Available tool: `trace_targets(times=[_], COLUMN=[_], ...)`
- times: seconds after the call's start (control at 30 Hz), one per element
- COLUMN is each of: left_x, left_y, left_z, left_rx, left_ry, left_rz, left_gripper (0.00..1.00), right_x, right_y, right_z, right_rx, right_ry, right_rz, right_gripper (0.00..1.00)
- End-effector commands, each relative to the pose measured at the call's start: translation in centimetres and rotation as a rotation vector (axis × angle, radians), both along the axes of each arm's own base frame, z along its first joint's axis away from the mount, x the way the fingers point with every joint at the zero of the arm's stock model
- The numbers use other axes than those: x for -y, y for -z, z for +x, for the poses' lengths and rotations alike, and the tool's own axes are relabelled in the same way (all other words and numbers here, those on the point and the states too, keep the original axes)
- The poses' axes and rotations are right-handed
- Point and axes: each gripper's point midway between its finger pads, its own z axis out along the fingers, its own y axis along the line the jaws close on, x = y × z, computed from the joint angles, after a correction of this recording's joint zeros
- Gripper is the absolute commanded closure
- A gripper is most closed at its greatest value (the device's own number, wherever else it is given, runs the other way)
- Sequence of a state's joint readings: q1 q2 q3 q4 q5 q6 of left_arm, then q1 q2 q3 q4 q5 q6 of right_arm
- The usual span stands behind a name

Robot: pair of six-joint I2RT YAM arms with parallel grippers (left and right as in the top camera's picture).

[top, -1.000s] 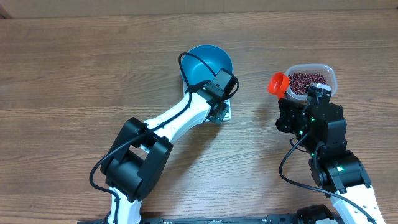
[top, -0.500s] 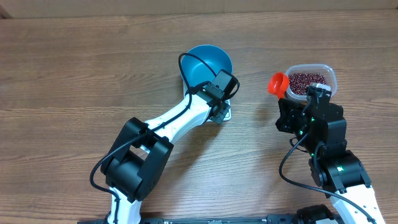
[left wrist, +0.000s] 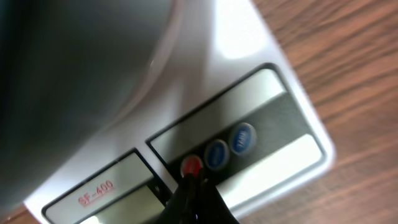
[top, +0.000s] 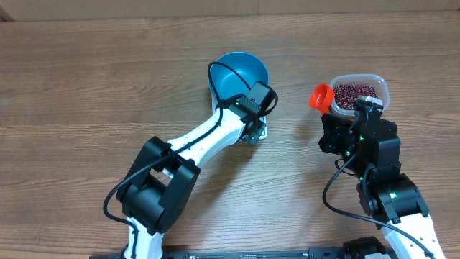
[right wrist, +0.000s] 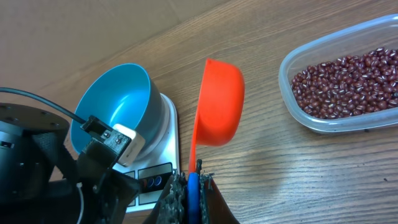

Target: Scoop item into bowl and weigh 150g on scale

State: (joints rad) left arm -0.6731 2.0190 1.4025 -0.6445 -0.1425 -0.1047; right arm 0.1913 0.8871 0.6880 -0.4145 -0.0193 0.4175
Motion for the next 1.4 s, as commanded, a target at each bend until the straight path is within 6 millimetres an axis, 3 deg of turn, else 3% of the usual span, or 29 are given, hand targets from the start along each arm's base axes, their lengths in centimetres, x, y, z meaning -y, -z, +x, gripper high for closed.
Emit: trace_targets(times=[0.0, 0.17, 0.3, 0.43, 0.7, 0.9, 1.07, 1.37], left_x=[2.6, 1.9, 0.8, 0.6, 0.7, 0.4, 0.3, 0.1], left_y=[-7.3, -13.7, -14.9, -12.8, -5.2, -1.6, 0.1, 1.3], left_z=[0.9, 1.5, 1.7, 1.3, 0.8, 0.9, 1.0, 1.4], left_rx=[0.113, 0.257, 0.298, 0.248, 0.1, 0.052, 0.034, 0.038], left_ry=[0.019, 0.001, -0.023, -0.021, -0.035, -0.039, -0.043, -0.05], left_rz=[-0.13, -0.176, -0.147, -0.109, -0.023, 0.032, 0.05, 0.077], left_gripper=[0.96, 0.96, 0.96, 0.96, 0.96, 0.96, 0.96, 0.96], right_x=[0.1, 0.0, 0.0, 0.0, 0.0, 0.0, 0.0, 0.0], right_y=[-2.0, -2.4, -2.7, -2.8, -2.7, -2.7, -2.7, -2.7], right_z=[0.3, 0.6, 0.7, 0.8, 0.7, 0.7, 0.7, 0.7], right_rx=[0.054, 0.074, 0.088, 0.095, 0.092, 0.092, 0.092, 0.091], right_ry=[0.0, 0.0, 0.0, -0.011, -0.012, -0.012, -0.012, -0.012], right_rz=[0.003, 0.007, 0.01, -0.007, -0.009, -0.009, -0.009, -0.009], right_gripper=[0.97, 0.96, 0.96, 0.96, 0.96, 0.96, 0.96, 0.96])
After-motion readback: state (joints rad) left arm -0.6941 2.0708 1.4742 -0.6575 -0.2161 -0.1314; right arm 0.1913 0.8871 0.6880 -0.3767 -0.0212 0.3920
